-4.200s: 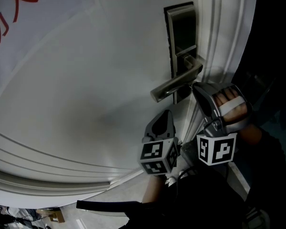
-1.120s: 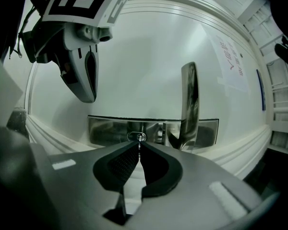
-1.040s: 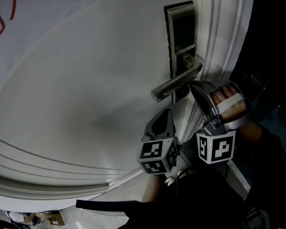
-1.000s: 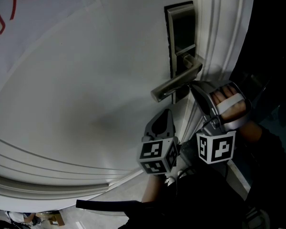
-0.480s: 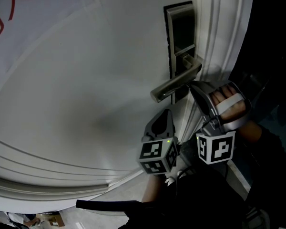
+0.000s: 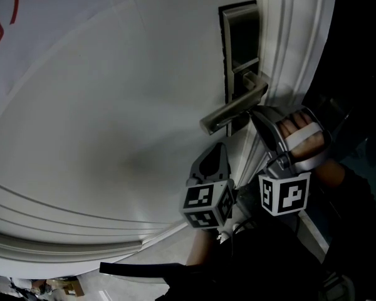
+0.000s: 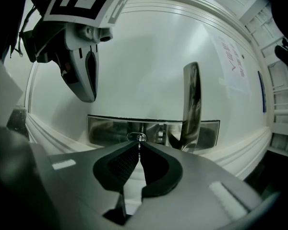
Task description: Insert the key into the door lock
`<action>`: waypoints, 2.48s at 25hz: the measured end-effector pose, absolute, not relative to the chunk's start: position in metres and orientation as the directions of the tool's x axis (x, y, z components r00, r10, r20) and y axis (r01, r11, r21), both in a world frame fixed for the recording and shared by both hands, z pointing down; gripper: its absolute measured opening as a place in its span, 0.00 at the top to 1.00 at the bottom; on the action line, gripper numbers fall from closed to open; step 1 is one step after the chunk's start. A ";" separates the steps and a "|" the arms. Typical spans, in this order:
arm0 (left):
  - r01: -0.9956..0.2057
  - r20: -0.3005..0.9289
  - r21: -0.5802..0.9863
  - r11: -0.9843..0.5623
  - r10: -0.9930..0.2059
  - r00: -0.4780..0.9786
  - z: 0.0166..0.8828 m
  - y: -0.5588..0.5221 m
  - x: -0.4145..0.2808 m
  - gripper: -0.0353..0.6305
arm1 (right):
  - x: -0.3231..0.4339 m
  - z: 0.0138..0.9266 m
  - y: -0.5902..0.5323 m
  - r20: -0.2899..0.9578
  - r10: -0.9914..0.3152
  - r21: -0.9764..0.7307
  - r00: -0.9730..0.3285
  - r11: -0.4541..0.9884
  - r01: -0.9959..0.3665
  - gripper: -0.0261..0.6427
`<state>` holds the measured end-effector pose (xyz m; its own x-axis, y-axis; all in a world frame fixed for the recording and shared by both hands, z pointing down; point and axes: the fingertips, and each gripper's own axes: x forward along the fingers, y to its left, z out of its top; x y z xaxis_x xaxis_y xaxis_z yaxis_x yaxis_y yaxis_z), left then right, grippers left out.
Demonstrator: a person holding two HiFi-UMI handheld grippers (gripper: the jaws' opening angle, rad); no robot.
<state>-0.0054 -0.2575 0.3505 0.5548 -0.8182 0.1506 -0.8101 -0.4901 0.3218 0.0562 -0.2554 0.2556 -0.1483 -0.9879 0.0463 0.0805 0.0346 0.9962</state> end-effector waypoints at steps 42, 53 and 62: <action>-0.814 0.126 0.308 -0.492 -0.827 0.548 0.352 -0.258 -0.005 0.95 | 0.056 0.256 -0.256 0.051 -0.987 0.996 -0.151 0.040 0.075 0.94; -0.809 0.131 0.317 -0.496 -0.821 0.555 0.352 -0.259 -0.002 0.95 | 0.056 0.256 -0.255 0.054 -0.987 0.996 -0.152 0.043 0.075 0.94; -0.802 0.145 0.329 -0.498 -0.813 0.564 0.352 -0.256 -0.001 0.95 | 0.056 0.256 -0.255 0.059 -0.987 0.996 -0.148 0.048 0.081 0.94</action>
